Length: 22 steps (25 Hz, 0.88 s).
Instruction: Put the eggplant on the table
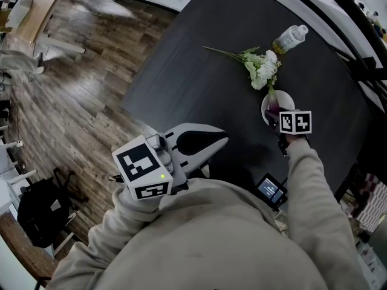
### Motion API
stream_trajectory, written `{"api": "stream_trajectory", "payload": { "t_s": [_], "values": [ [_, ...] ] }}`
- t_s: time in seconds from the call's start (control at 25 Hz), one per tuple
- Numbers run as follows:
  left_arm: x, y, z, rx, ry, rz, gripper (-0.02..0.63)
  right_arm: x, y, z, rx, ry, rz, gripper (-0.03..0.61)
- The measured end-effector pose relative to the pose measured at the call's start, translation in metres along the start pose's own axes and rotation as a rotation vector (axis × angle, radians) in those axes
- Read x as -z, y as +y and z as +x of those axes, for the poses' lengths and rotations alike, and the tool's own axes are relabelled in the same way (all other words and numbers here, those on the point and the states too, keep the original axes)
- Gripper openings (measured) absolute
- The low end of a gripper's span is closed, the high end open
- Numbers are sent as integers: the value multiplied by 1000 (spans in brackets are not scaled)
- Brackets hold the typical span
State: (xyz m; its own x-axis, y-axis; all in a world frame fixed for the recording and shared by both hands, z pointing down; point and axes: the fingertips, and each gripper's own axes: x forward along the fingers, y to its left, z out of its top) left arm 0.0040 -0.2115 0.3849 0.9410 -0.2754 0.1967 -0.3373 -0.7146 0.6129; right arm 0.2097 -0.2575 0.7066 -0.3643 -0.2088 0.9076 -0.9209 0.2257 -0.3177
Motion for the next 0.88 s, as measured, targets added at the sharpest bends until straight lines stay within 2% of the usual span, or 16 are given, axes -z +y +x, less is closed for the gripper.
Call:
{"api": "stream_trajectory", "payload": {
  "t_s": [0.08, 0.24, 0.68, 0.88],
  "values": [
    [0, 0, -2, -3, -3, -3, 6, 0, 3, 1, -13, -1, -10, 280],
    [-3, 2, -5, -9, -7, -1, 6, -3, 0, 0, 1, -11, 1, 298],
    [-7, -3, -3, 38, 26, 29, 6, -2, -1, -13, -48, -83, 101, 298],
    [-7, -2, -5, 49, 52, 44, 6, -6, -9, -27, -27, -124, 130, 298]
  ]
}}
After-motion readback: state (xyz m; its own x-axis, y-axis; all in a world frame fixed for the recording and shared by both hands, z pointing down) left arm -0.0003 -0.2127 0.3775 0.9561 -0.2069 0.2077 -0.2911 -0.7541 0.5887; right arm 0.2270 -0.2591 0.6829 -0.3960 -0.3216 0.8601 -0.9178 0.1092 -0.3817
